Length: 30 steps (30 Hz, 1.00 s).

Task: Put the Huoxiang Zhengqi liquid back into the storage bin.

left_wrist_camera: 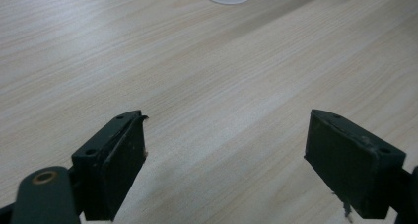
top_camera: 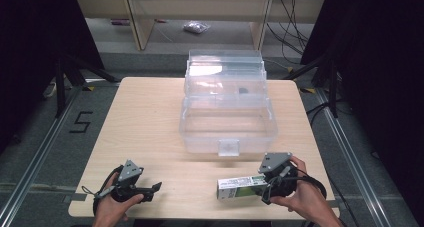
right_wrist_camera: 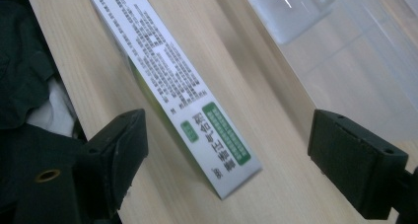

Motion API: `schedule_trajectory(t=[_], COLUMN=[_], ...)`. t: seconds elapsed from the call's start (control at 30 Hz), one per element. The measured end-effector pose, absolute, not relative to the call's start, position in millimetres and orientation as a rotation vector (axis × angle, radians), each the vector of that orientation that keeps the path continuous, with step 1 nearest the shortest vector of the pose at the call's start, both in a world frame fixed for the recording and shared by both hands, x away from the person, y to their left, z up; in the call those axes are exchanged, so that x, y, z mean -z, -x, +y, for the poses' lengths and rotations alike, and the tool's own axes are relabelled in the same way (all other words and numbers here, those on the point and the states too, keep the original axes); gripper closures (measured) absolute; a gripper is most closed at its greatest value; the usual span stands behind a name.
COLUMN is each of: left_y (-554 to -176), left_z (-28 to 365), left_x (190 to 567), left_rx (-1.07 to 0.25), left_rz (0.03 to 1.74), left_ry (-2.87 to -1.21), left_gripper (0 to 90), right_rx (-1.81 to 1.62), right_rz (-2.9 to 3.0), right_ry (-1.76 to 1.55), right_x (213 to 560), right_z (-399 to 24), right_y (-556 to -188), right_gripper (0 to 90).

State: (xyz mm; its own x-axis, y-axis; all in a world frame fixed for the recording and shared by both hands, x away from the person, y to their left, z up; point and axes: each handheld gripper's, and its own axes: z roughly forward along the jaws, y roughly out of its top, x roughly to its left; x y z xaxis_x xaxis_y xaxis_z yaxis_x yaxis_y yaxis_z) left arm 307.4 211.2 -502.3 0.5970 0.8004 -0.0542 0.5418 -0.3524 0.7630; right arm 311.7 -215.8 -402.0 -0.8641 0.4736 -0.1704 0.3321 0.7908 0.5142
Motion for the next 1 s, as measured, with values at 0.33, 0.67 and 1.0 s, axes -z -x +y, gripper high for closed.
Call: schedule_trajectory(t=[0.33,0.67,1.0], left_y=[-308,-307,-308], left_z=[211,211,211], left_x=[503,502,502], left_rx=[-0.42,-0.429,-0.421], left_rz=[1.063,1.069,1.068], left_ry=[-2.05,-2.047,-2.044], left_gripper=[15.0,15.0,15.0], right_rx=[-0.648,-0.582,-0.541], right_rz=[2.751,2.84,2.896], right_ry=[-0.525,-0.465,-0.428], right_x=[403,418,429], right_z=[-196,-174,-167], right_y=[-319,-327,-336], right_gripper=[16.9,19.0,21.9])
